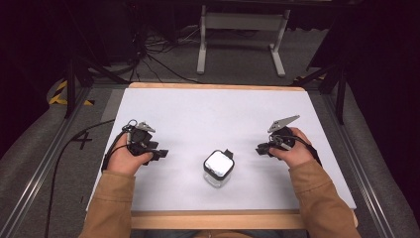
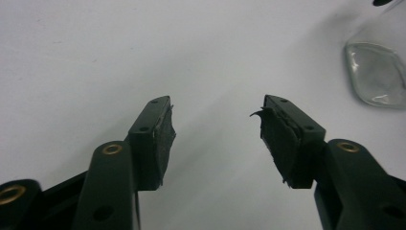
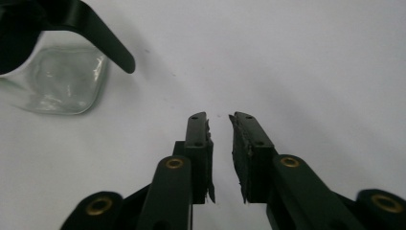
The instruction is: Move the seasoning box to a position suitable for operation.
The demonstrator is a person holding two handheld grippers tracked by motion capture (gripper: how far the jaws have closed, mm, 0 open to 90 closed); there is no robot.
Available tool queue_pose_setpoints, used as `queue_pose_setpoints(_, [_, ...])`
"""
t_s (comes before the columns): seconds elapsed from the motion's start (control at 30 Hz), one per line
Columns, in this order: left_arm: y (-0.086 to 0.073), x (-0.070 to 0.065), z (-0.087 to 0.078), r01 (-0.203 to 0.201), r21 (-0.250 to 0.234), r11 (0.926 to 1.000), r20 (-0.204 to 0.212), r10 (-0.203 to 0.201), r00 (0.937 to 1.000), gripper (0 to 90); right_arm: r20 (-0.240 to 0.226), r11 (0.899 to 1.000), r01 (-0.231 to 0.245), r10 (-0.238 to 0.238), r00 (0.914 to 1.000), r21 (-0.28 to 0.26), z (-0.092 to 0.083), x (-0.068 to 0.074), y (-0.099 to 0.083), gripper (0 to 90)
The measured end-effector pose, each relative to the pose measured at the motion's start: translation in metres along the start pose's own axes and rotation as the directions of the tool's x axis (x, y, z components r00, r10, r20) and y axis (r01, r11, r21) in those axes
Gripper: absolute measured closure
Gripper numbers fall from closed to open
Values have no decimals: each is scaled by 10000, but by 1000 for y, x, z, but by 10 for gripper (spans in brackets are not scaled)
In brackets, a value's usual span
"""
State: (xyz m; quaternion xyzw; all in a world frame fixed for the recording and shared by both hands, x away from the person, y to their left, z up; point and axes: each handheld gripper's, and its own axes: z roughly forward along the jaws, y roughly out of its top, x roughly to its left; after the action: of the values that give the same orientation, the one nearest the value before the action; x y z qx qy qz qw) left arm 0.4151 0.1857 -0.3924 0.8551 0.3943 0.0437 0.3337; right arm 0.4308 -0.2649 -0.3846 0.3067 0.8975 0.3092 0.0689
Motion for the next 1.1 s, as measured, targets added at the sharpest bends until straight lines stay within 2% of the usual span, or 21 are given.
queue_pose_setpoints(0.03, [0, 0, 0, 0, 0, 10000, 0, 0, 10000, 502, 0, 10000, 0, 0, 10000, 0, 0, 0, 0, 809])
queue_pose_setpoints(0.07, [1, -2, -1, -103, 80, 9999, 290, 101, 9995, 532, -278, 10000, 39, -39, 9996, 14, -1, 2, 1, 862])
queue_pose_setpoints(0.1, [1, -2, -1, -103, 80, 9999, 290, 101, 9995, 557, -357, 9999, 94, -91, 9993, 81, -2, 3, 1, 885])
queue_pose_setpoints(0.13, [1, -3, -1, -141, 63, 9999, 359, 139, 9993, 557, -357, 9999, 94, -91, 9993, 81, -2, 3, 1, 885])
queue_pose_setpoints(0.17, [2, -3, -2, -227, -3, 9997, 434, 227, 9988, 569, -545, 9998, 150, -141, 9984, 160, -2, 5, 2, 897])
queue_pose_setpoints(0.2, [3, -4, -3, -174, -46, 9998, 426, 176, 9989, 578, -703, 9991, 374, -361, 9969, 176, -3, 8, 3, 900])
queue_pose_setpoints(0.27, [3, -5, -4, -227, -77, 9997, 473, 230, 9986, 598, -842, 9985, 515, -497, 9952, 196, -4, 11, 5, 900])
queue_pose_setpoints(0.4, [3, -7, -5, -284, -20, 9996, 697, 284, 9972, 631, -1337, 9944, 1051, -1024, 9857, 135, -2, 20, 8, 900])
queue_pose_setpoints(0.57, [6, -13, -3, -495, 115, 9987, 947, 482, 9943, 655, -1564, 9909, 1335, -1297, 9791, 142, 1, 30, 13, 900])
queue_pose_setpoints(0.6, [7, -14, -3, -602, 135, 9981, 970, 586, 9936, 655, -1683, 9889, 1480, -1442, 9751, 102, 2, 33, 14, 900])
queue_pose_setpoints(0.77, [6, -14, -4, -501, 43, 9987, 909, 495, 9946, 650, -2101, 9780, 2087, -2047, 9560, -28, 9, 48, 19, 900])
queue_pose_setpoints(0.87, [7, -15, -4, -526, 66, 9986, 941, 518, 9942, 645, -2270, 9724, 2326, -2308, 9462, -188, 14, 56, 22, 900])
queue_pose_setpoints(0.97, [8, -17, -3, -615, 58, 9981, 991, 607, 9932, 641, -2550, 9649, 2622, -2573, 9321, -151, 17, 62, 24, 900])
queue_pose_setpoints(1.03, [8, -17, -2, -649, 139, 9978, 974, 632, 9932, 640, -2632, 9620, 2727, -2657, 9275, -102, 18, 65, 24, 900])
queue_pose_setpoints(1.1, [8, -18, -1, -683, 182, 9975, 980, 663, 9930, 637, -2781, 9577, 2876, -2787, 9192, -89, 19, 67, 25, 900])
